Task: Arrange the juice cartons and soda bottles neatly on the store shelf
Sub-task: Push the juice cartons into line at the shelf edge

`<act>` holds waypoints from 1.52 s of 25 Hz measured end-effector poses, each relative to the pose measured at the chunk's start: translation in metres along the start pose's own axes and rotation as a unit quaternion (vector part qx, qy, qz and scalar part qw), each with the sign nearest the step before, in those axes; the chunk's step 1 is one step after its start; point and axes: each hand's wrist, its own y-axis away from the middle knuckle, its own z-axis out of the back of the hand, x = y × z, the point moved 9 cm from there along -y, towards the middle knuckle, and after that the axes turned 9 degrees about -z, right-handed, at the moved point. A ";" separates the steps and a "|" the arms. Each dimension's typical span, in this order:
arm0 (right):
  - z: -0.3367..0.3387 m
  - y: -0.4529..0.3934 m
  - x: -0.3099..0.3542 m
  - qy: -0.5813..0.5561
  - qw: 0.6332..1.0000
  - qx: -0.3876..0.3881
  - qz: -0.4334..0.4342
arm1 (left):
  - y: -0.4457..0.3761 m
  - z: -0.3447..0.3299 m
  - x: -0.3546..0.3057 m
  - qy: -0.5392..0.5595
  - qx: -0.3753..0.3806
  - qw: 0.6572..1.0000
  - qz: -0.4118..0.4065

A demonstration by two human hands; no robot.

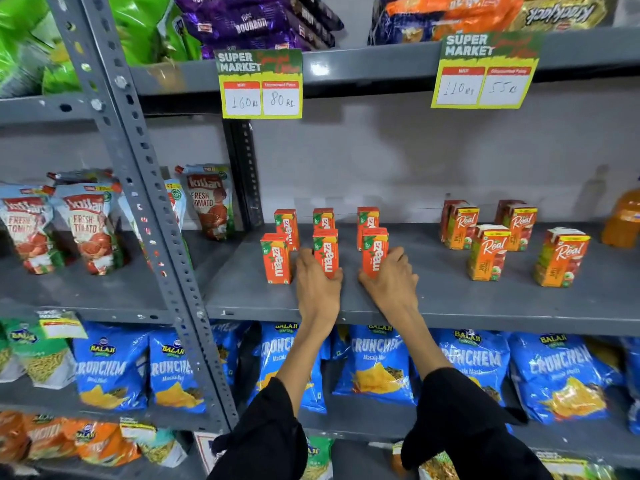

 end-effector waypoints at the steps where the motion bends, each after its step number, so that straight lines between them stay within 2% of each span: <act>1: 0.000 0.001 0.002 0.010 1.000 -0.003 0.009 | 0.001 0.000 0.001 -0.008 0.000 1.000 -0.004; 15: 0.001 0.006 0.002 0.044 0.999 -0.016 0.020 | 0.005 0.002 0.000 -0.051 -0.004 0.999 -0.012; 18: 0.010 0.012 -0.001 -0.004 1.000 -0.017 0.011 | 0.010 0.004 -0.001 -0.032 -0.010 0.999 -0.002; 22: 0.039 0.030 -0.020 -0.135 0.988 -0.043 0.062 | 0.041 0.014 -0.017 0.008 -0.106 0.994 -0.031; 25: 0.078 0.028 -0.060 -0.181 0.977 -0.072 0.086 | 0.078 -0.010 -0.061 0.058 -0.122 0.990 -0.052; 29: 0.144 0.007 -0.123 -0.206 0.964 -0.144 0.088 | 0.105 -0.070 -0.132 0.133 -0.079 0.985 -0.075; 32: 0.199 -0.018 -0.187 -0.179 0.963 -0.192 0.059 | 0.116 -0.130 -0.183 0.143 -0.038 0.987 -0.058; 34: 0.212 -0.040 -0.220 -0.151 0.971 -0.186 0.023 | 0.113 -0.158 -0.195 0.123 -0.016 0.991 -0.043; 38: 0.212 -0.081 -0.255 -0.077 0.992 -0.095 -0.028 | 0.106 -0.196 -0.206 0.037 -0.005 0.999 0.018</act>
